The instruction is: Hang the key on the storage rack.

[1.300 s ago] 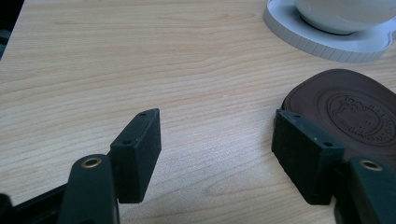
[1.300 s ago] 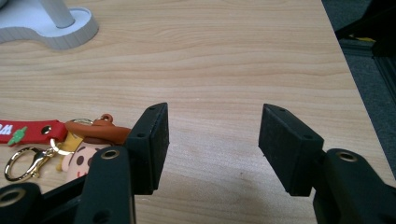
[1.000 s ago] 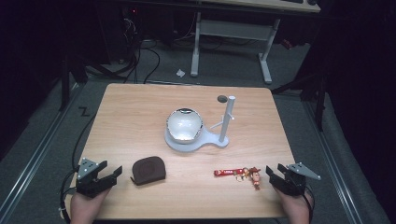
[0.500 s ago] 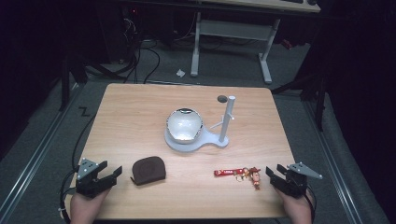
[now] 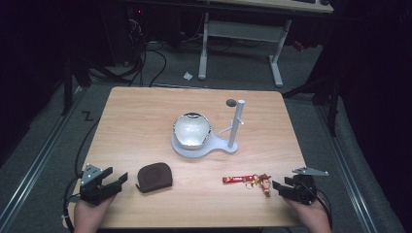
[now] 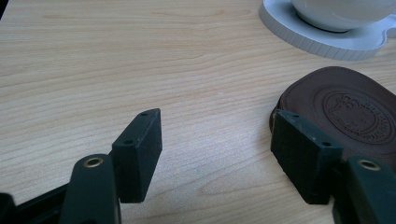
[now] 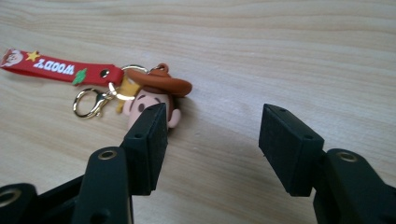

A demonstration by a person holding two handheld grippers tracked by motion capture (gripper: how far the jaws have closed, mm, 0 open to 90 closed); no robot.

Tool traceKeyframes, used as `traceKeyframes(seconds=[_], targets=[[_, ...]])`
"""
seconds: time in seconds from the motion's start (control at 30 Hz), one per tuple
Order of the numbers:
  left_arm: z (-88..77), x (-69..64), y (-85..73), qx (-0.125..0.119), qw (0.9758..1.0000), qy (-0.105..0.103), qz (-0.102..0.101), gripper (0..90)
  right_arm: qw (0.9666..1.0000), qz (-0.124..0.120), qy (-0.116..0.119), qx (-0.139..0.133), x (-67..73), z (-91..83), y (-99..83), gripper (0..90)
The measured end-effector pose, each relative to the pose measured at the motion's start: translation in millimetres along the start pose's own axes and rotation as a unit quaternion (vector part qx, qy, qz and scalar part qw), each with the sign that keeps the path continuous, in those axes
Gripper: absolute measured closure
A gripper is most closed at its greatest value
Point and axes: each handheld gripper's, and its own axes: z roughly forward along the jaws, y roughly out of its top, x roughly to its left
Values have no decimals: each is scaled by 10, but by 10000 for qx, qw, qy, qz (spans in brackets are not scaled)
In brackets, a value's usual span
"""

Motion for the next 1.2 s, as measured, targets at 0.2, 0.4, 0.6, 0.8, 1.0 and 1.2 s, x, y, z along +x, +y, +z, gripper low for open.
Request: traceKeyframes(seconds=[0.2,0.4,0.6,0.8,1.0,1.2], targets=[[-2,14,-6,2,10000,-36,-24,342,9990,-47,83,445,48,30,32,412],[-6,10,-9,19,10000,-63,-27,342,9962,-234,125,835,103,33,115,411],[2,3,-12,53,9999,-87,-8,343,9912,-484,85,1227,178,24,207,399],[12,3,-18,97,9999,-113,-14,342,9840,-767,-30,1610,254,10,304,387],[13,12,-14,109,9999,-121,-2,342,9744,-850,-69,2078,280,38,410,451],[11,24,-15,112,9999,-121,-15,343,9745,-658,91,2144,279,92,558,514]])
